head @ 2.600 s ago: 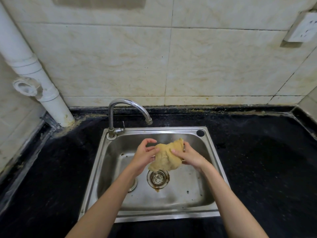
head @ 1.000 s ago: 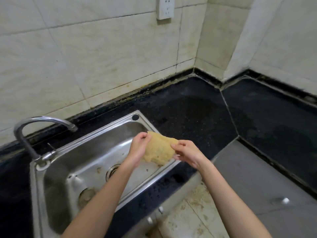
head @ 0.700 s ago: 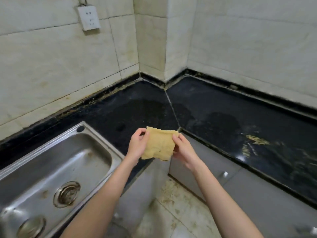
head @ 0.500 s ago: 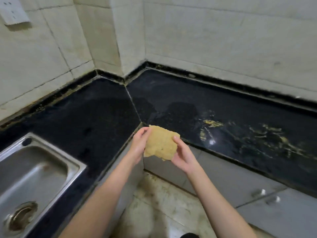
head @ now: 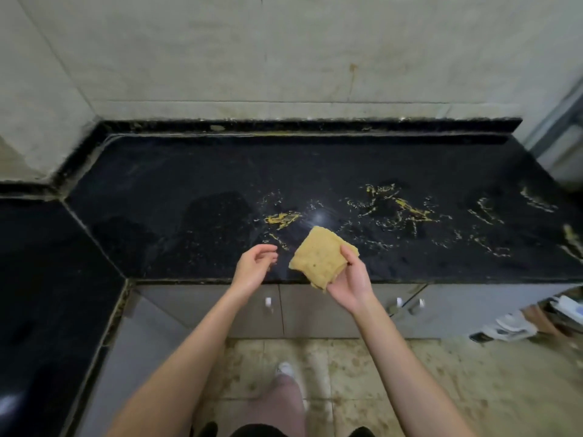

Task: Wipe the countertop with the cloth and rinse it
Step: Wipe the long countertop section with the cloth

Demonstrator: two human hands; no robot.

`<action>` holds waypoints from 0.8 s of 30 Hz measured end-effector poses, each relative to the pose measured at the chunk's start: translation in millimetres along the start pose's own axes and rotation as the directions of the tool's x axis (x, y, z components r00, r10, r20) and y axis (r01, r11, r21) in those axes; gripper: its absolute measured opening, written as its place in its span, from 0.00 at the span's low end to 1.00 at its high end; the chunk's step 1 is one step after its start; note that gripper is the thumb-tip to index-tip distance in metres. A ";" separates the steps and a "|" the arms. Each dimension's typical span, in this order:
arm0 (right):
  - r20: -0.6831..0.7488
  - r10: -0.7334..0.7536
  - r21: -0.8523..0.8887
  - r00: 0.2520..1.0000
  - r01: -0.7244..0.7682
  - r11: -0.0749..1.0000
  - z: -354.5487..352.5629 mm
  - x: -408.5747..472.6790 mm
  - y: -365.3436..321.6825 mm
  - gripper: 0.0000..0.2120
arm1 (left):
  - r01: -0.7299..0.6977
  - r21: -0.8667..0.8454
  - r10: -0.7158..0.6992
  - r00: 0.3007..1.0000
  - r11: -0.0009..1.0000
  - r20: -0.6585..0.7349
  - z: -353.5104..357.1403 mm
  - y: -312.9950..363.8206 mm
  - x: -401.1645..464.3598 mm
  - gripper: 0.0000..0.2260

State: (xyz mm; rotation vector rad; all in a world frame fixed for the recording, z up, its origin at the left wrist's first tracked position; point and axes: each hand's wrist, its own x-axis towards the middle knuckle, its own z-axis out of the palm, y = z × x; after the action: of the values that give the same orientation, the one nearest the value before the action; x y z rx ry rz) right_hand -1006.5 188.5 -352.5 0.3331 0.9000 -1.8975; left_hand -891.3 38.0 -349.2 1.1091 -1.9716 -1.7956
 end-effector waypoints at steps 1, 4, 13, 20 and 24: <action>-0.039 -0.035 -0.008 0.999 0.034 0.999 0.8 12.3 -10.0 0.21 | -0.036 0.079 0.038 0.999 0.996 -0.025 -4.0 -2.6 14.2 0.09; -0.114 -0.129 -0.050 0.985 0.124 0.991 12.1 44.4 -38.1 0.18 | -0.087 0.280 0.124 0.985 0.956 -0.119 -18.3 -7.8 53.3 0.12; 0.195 -0.591 -0.976 0.783 0.215 -0.037 51.2 150.1 -88.6 0.20 | -0.124 0.717 0.213 0.976 0.686 -0.035 -54.0 -54.6 100.7 0.20; 0.420 -0.173 -0.725 0.891 0.215 -0.654 25.2 206.3 -81.7 0.28 | -0.064 0.826 0.235 0.969 0.559 -0.083 -46.6 -75.5 100.5 0.29; 0.387 -0.132 -0.693 0.912 0.194 -0.695 37.3 224.6 -111.7 0.25 | -0.024 0.860 0.213 0.972 0.510 -0.099 -42.5 -73.9 99.3 0.25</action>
State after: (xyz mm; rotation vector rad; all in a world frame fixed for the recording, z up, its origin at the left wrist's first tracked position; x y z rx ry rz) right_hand -1207.1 42.8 -406.0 -1.3542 2.4730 -0.2190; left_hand -904.7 -56.3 -438.9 1.2455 -2.7781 -0.4786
